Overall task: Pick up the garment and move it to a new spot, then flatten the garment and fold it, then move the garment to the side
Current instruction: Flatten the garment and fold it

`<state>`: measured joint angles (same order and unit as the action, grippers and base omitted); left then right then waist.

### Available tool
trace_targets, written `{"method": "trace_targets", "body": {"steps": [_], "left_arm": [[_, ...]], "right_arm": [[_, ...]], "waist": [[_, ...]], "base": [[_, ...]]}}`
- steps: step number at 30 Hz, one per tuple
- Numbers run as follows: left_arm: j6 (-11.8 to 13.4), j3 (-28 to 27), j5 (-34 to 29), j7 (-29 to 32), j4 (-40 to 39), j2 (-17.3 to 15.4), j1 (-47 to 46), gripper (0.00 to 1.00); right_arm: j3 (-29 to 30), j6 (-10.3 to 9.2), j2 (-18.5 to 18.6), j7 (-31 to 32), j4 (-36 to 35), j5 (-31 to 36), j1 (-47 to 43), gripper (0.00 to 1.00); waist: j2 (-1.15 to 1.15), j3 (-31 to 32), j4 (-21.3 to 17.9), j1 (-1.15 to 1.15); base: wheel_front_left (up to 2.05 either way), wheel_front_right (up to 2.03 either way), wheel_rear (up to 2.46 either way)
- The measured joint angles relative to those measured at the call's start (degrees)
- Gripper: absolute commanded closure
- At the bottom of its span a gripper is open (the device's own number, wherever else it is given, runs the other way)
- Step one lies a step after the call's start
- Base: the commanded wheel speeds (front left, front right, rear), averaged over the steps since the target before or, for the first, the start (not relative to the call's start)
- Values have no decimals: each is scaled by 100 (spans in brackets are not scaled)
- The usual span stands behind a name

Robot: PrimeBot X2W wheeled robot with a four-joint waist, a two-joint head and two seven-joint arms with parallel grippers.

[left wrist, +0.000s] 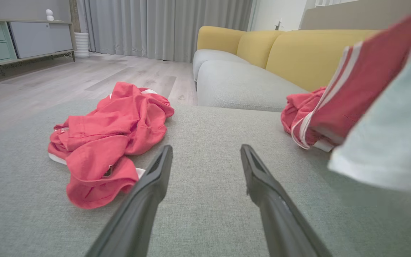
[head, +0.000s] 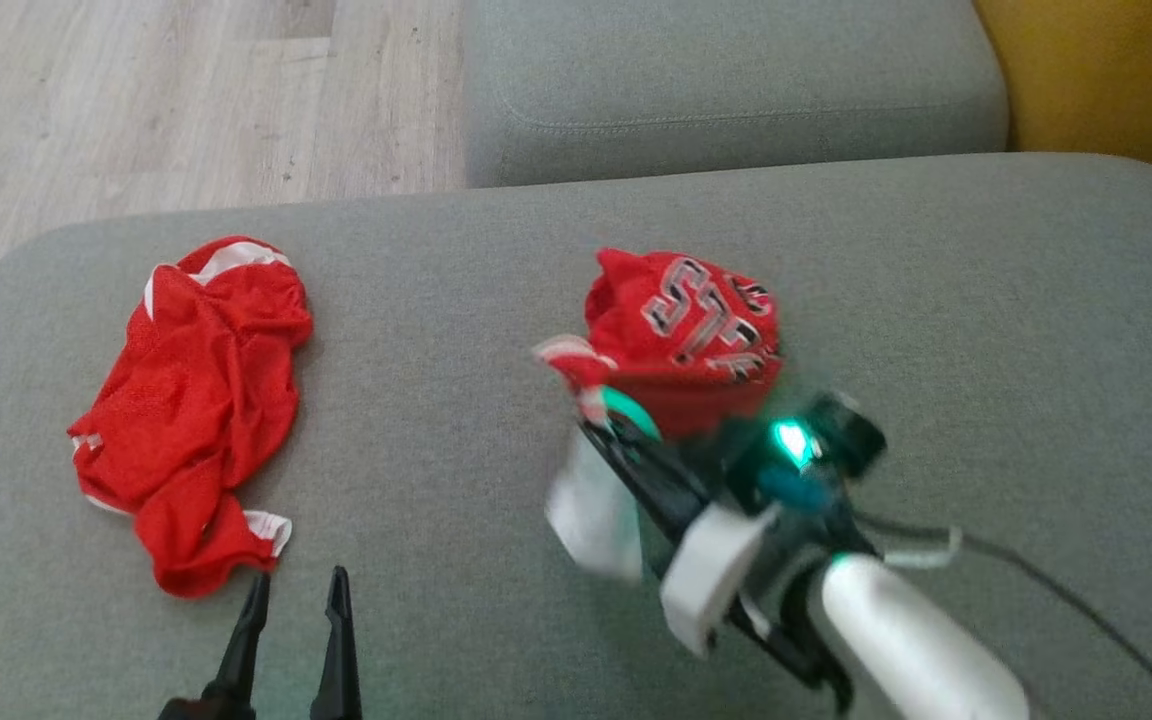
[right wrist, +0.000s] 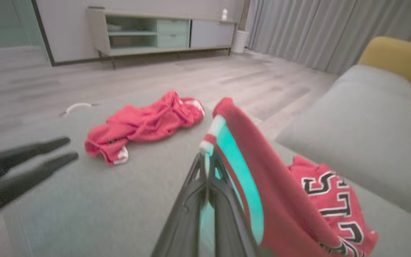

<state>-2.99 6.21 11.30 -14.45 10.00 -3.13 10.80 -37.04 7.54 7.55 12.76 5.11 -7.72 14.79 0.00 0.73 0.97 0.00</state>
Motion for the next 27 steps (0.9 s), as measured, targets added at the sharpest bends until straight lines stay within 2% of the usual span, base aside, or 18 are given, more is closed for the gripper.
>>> {"method": "trace_targets", "body": {"steps": [6,10,16,21,27], "left_arm": [[30,136,84,0,1,1,-8,0],[58,265,113,0,33,0,-20,0],[100,354,210,0,101,1,-62,0],[131,374,238,0,104,1,-62,0],[147,337,243,0,98,0,-52,0]], "right_arm": [[-181,0,-121,361,-611,-1040,964,100],[123,0,-319,303,-725,-1582,1430,100],[697,0,-331,57,-619,-2370,1697,100],[1518,0,-344,151,129,-2113,1497,100],[2493,0,-356,435,670,-1411,811,100]], "waist": [[0,50,55,0],[0,66,160,0],[0,120,324,0],[0,170,395,0],[0,154,307,0]], "base": [[0,0,0],[0,0,0],[0,0,0],[0,0,0],[0,0,0]]}}
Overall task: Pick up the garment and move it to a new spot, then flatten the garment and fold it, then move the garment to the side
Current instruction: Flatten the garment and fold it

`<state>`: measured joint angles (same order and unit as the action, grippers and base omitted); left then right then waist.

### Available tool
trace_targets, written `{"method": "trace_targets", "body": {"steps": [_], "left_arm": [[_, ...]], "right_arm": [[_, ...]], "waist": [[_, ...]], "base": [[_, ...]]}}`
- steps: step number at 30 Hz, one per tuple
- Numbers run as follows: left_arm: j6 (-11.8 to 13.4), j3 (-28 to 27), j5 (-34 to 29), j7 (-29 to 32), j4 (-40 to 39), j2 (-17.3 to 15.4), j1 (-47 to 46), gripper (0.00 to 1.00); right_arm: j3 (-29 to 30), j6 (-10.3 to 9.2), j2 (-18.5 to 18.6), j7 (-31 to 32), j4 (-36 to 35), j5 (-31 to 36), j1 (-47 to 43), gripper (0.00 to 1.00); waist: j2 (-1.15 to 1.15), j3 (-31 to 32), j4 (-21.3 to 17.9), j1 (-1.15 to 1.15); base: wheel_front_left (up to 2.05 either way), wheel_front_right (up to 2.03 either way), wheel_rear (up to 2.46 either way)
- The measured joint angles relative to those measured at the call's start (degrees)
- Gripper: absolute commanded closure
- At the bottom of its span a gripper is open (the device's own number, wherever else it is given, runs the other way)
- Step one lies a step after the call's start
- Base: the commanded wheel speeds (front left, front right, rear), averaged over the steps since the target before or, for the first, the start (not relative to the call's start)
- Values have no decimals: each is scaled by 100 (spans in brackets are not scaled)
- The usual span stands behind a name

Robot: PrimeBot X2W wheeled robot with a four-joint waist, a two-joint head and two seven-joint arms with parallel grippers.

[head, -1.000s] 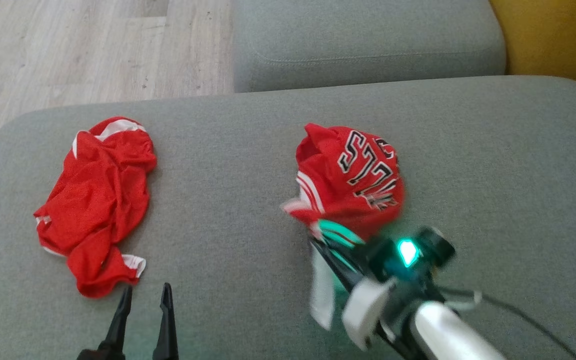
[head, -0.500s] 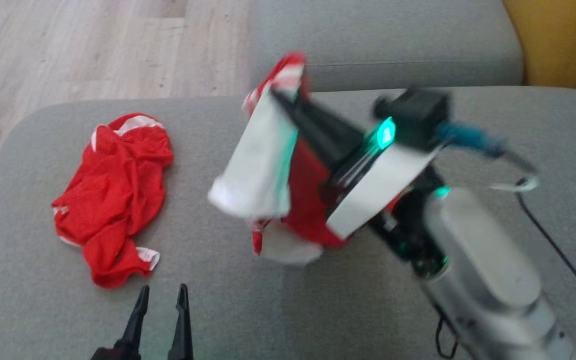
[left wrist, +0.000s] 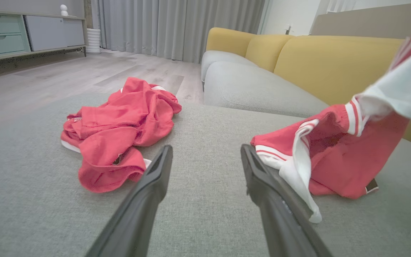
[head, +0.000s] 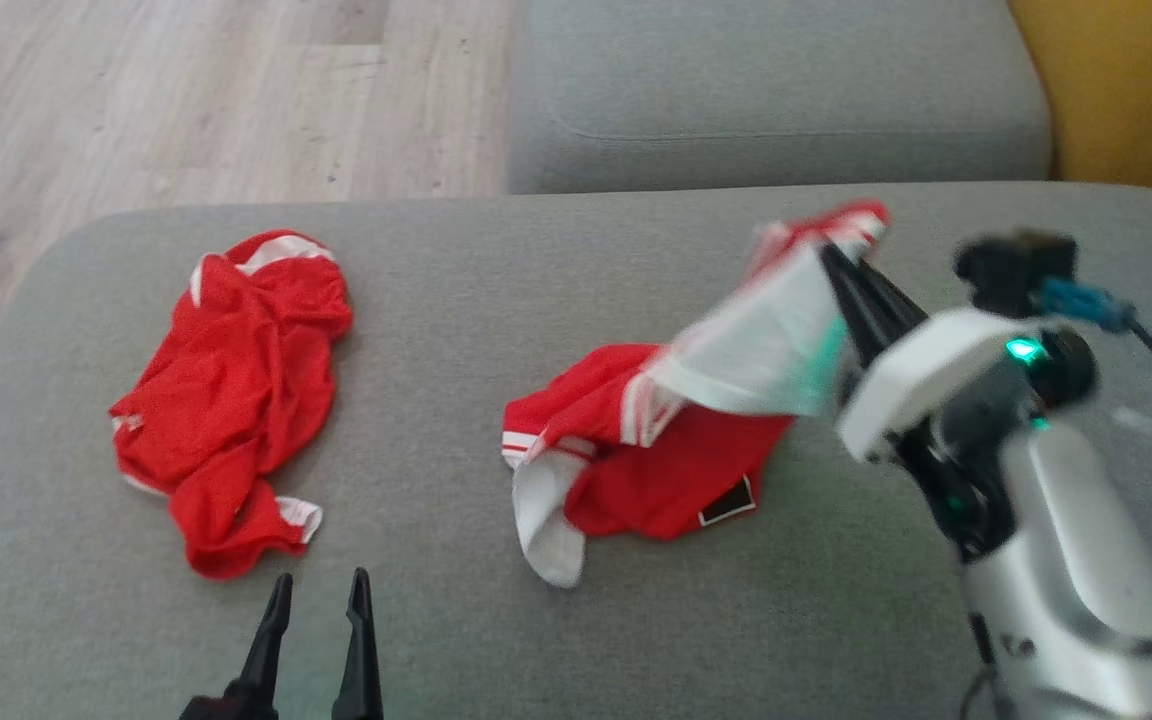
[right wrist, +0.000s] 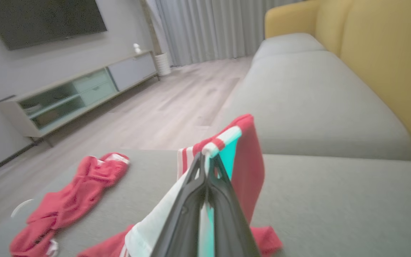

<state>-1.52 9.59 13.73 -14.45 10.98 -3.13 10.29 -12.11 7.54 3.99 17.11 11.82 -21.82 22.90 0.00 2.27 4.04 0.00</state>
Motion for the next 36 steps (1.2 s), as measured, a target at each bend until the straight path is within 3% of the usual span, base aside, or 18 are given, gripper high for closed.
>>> {"method": "trace_targets", "body": {"steps": [9,16,17,18,19,20,28,36], "left_arm": [[-5,11,-1,0,-8,1,-7,0],[-49,46,-2,0,4,1,-76,0],[-49,46,-2,0,9,1,-76,0],[-51,47,-2,0,12,1,-78,0],[-51,48,-2,0,15,1,-79,0],[-51,53,-3,0,22,1,-83,0],[-57,63,-12,0,42,1,-91,0],[-58,52,-18,0,41,1,-90,0]], "right_arm": [[1328,0,82,757,487,869,-811,100],[1516,0,480,811,934,1467,-937,100],[1451,0,527,805,993,1534,-937,94],[1348,0,601,783,1049,1606,-937,60],[1233,0,673,738,1102,1661,-937,35],[1139,0,742,727,1166,1690,-937,0],[634,0,1294,310,1412,2217,-932,0],[1002,0,1078,-637,658,2519,-969,0]], "waist": [[0,-106,-262,0],[0,-204,-408,0],[0,-208,-415,0],[0,-211,-420,0],[0,-212,-423,0],[0,-211,-425,0],[0,-217,-451,0],[0,-212,-501,0]], "base": [[0,0,0],[0,0,0],[0,0,0],[0,0,0],[0,0,0],[0,0,0],[0,0,0],[0,0,0]]}}
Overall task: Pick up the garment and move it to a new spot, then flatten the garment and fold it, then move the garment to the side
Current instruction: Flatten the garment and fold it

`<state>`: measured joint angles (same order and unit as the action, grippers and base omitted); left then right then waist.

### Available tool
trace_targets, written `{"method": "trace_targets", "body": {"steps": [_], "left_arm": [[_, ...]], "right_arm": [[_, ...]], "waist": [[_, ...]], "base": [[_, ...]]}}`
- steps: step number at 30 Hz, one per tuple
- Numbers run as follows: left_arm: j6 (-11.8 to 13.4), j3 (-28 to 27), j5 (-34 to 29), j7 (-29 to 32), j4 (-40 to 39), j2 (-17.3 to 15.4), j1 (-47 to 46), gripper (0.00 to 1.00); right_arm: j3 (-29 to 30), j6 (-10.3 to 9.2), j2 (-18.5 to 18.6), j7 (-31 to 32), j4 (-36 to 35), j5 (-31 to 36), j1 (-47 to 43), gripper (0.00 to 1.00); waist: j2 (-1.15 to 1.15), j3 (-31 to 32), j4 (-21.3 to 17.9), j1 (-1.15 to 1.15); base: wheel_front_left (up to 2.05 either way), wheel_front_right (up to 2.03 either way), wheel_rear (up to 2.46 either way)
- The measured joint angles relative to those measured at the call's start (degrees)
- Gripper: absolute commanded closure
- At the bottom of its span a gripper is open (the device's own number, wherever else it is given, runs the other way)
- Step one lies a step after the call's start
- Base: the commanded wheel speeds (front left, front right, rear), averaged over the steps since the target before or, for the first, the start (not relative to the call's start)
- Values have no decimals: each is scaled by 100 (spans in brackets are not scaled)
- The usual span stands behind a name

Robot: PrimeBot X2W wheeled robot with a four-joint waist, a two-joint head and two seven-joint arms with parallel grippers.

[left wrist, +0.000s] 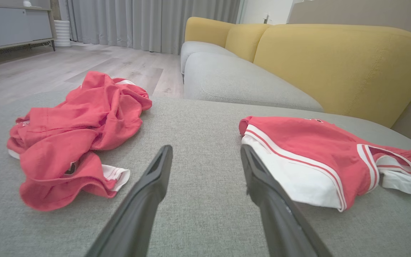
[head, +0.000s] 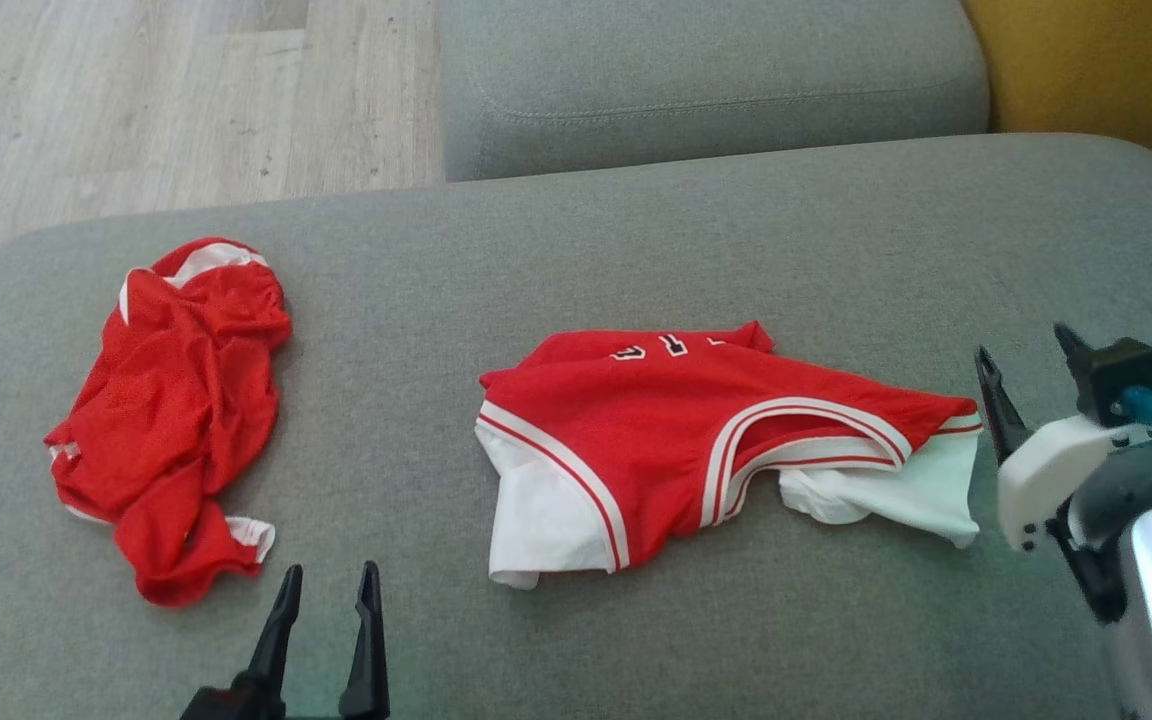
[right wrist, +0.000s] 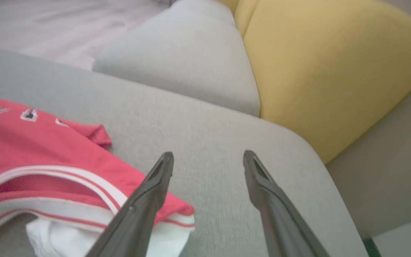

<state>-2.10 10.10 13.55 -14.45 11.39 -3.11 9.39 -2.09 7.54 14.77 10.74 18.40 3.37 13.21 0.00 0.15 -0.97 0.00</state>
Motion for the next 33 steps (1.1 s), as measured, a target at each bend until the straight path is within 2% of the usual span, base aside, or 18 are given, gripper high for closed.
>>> {"method": "trace_targets", "body": {"steps": [6,10,15,23,33], "left_arm": [[0,1,0,0,-3,0,2,0],[-15,-10,-2,0,-4,0,2,0],[-49,-14,-60,0,-2,1,0,0],[-149,-16,-152,0,115,1,-40,0],[-142,105,-35,0,134,1,-133,0]], "right_arm": [[219,0,-658,-858,-715,261,-853,0],[-181,0,-949,-1345,-790,276,-1508,0],[-1151,0,-1028,-1529,-557,368,-1567,0],[-3689,0,-694,-1133,305,275,-378,0],[-5119,0,-491,-417,1039,46,861,0]], "waist": [[0,7,-9,0],[0,-7,-15,0],[0,-50,6,0],[0,-51,163,0],[0,-27,554,0]], "base": [[0,0,0],[0,0,0],[0,0,0],[0,0,0],[0,0,0]]}}
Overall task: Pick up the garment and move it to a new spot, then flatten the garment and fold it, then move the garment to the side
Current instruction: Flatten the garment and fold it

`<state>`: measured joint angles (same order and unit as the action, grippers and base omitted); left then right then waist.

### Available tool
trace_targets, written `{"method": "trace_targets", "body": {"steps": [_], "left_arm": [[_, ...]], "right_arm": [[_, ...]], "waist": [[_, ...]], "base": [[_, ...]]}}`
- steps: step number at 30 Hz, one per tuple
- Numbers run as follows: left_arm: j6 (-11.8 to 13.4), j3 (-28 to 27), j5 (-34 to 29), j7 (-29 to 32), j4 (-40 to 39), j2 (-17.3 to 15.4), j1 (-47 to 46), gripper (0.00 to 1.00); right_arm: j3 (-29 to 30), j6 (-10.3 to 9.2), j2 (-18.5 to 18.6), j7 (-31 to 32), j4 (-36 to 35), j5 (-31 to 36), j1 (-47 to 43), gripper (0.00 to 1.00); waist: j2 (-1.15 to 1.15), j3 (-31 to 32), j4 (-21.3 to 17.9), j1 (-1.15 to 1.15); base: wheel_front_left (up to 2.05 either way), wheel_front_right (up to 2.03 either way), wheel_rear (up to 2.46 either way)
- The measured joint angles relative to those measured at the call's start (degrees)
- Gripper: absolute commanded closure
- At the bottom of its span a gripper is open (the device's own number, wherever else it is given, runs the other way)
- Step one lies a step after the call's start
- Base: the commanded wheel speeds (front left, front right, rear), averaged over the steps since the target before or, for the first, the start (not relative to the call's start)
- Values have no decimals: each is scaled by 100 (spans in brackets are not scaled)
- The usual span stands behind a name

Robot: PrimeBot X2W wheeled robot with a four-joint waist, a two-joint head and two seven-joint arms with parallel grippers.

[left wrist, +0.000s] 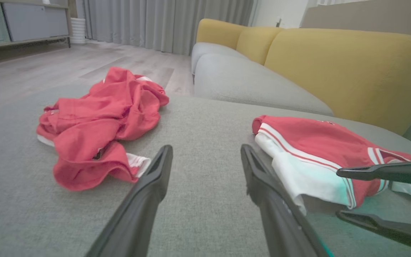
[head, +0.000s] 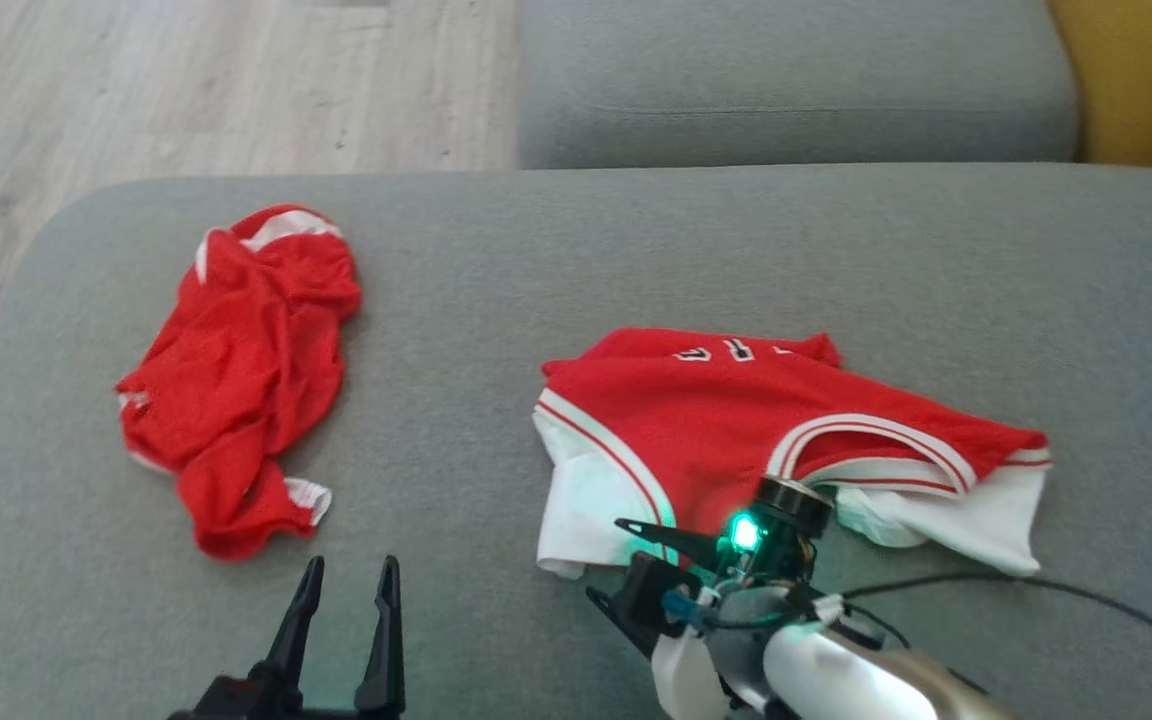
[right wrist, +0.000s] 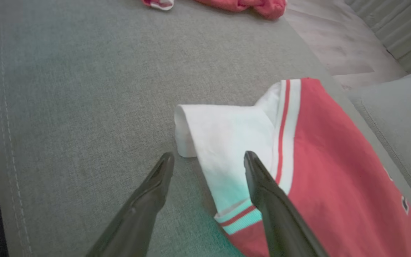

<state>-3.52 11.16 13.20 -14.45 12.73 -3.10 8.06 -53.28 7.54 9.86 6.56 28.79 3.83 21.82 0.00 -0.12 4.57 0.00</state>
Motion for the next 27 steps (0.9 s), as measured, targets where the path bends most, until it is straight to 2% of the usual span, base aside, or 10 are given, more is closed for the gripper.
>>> {"method": "trace_targets", "body": {"steps": [8,13,14,15,17,21,27], "left_arm": [[58,119,162,0,-2,0,-30,0],[80,175,196,0,-4,1,-121,0],[82,170,199,0,-4,0,-126,0],[82,168,203,0,-4,0,-129,0],[89,155,203,0,-8,0,-134,0],[101,91,191,0,-9,0,-135,0],[99,-4,130,0,-13,1,-138,0]], "right_arm": [[-271,0,45,595,375,-20,601,0],[-553,0,53,893,525,-189,678,0],[-586,0,53,937,532,-247,684,13],[-573,0,53,936,530,-275,695,100],[-454,0,48,944,523,-281,715,100],[156,0,0,833,269,-248,747,100],[1411,0,-37,699,-659,-182,722,100]], "waist": [[0,-156,349,0],[0,-273,465,0],[0,-291,473,0],[0,-305,474,0],[0,-324,451,0],[0,-328,327,0],[0,-273,59,0]], "base": [[0,0,0],[0,0,0],[0,0,0],[0,0,0],[0,0,0],[0,0,0],[0,0,0]]}}
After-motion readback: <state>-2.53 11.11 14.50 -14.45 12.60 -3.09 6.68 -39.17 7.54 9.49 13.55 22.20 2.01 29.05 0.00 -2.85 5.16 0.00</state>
